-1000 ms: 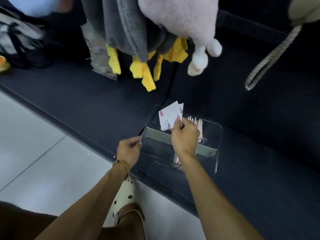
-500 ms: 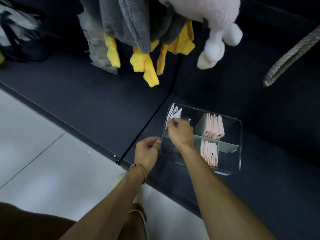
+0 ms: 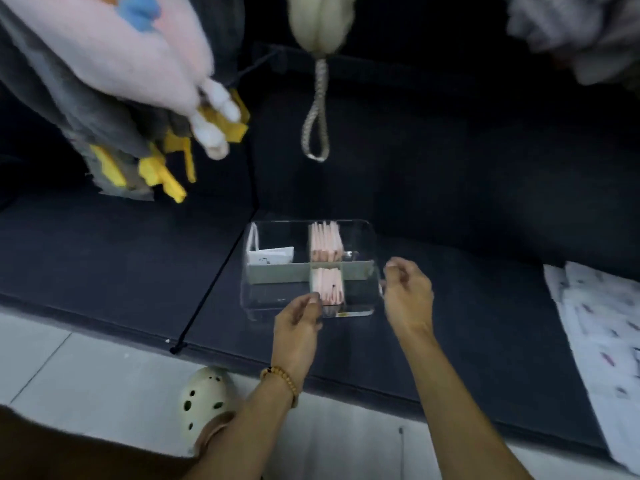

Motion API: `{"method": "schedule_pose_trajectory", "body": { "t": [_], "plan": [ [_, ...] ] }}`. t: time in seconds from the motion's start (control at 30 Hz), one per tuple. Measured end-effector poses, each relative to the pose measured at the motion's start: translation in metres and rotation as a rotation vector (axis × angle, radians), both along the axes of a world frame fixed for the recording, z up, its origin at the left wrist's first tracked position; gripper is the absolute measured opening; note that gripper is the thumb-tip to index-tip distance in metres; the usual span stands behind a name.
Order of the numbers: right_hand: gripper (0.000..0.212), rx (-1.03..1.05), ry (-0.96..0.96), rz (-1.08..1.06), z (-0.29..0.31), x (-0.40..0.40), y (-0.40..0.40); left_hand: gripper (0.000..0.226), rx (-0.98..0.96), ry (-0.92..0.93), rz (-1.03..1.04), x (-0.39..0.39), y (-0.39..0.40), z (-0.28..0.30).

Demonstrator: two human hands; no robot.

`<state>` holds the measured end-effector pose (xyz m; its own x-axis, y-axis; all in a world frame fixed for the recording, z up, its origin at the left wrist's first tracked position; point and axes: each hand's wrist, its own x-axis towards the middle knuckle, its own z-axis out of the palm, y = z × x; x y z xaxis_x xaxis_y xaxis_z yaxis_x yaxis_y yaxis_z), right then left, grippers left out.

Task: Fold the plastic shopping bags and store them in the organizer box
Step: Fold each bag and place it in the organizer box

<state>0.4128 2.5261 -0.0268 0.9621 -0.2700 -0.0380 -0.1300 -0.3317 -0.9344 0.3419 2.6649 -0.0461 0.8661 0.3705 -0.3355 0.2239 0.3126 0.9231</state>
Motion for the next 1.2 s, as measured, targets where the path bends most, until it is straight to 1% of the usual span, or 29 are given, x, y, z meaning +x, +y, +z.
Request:
{"method": "schedule_pose_trajectory", "body": {
  "t": [0.1, 0.2, 0.37, 0.4, 0.5, 0.6, 0.7, 0.73, 0.77, 0.8, 0.87, 0.9, 0.97, 1.0, 1.07, 1.13, 1.2],
  "plan": [
    [0.029, 0.045, 0.031, -0.183, -0.009, -0.016, -0.087, 0.013, 0.011, -0.003, -0.148, -0.004, -0.061, -0.010],
    [0.026, 0.015, 0.069, -0.369, -0.019, -0.038, -0.178, 0.015, 0.027, 0.015, -0.305, -0.005, -0.124, -0.023],
    [0.016, -0.158, 0.192, -0.605, -0.038, -0.087, -0.321, 0.020, 0.079, 0.011, -0.545, -0.001, -0.229, -0.040],
    [0.019, -0.195, 0.231, -0.631, -0.043, -0.097, -0.347, 0.020, 0.096, 0.006, -0.588, 0.000, -0.250, -0.043],
    [0.039, -0.321, 0.346, -0.636, -0.060, -0.122, -0.417, 0.017, 0.177, -0.027, -0.707, 0.008, -0.311, -0.052],
    [0.057, -0.432, 0.439, -0.499, -0.077, -0.132, -0.468, 0.017, 0.305, -0.102, -0.836, 0.016, -0.364, -0.062],
    [0.080, -0.543, 0.525, -0.302, -0.093, -0.125, -0.498, 0.024, 0.481, -0.205, -0.958, 0.024, -0.409, -0.075],
    [0.083, -0.601, 0.560, -0.223, -0.099, -0.122, -0.504, 0.028, 0.562, -0.254, -1.010, 0.027, -0.422, -0.079],
    [0.079, -0.675, 0.578, -0.149, -0.104, -0.119, -0.506, 0.034, 0.654, -0.305, -1.071, 0.029, -0.433, -0.084],
    [0.068, -0.746, 0.557, -0.108, -0.109, -0.118, -0.506, 0.041, 0.745, -0.359, -1.137, 0.032, -0.443, -0.089],
    [0.044, -0.845, 0.433, -0.127, -0.119, -0.120, -0.503, 0.055, 0.933, -0.457, -1.278, 0.037, -0.458, -0.098],
    [0.036, -0.886, 0.377, -0.152, -0.123, -0.121, -0.500, 0.062, 1.047, -0.493, -1.340, 0.039, -0.464, -0.103],
    [0.028, -0.929, 0.329, -0.188, -0.126, -0.124, -0.497, 0.071, 1.260, -0.539, -1.399, 0.041, -0.470, -0.110],
    [0.027, -0.929, 0.319, -0.178, -0.126, -0.125, -0.496, 0.070, 1.320, -0.554, -1.387, 0.042, -0.471, -0.110],
    [0.029, -0.904, 0.283, -0.125, -0.120, -0.125, -0.493, 0.058, 1.347, -0.619, -1.307, 0.043, -0.468, -0.106],
    [0.029, -0.841, 0.205, -0.094, -0.113, -0.123, -0.482, 0.044, 1.337, -0.720, -1.236, 0.046, -0.456, -0.096],
    [0.030, -0.792, 0.152, -0.065, -0.102, -0.118, -0.461, 0.040, 1.293, -0.795, -1.216, 0.052, -0.431, -0.086]
  ]
}}
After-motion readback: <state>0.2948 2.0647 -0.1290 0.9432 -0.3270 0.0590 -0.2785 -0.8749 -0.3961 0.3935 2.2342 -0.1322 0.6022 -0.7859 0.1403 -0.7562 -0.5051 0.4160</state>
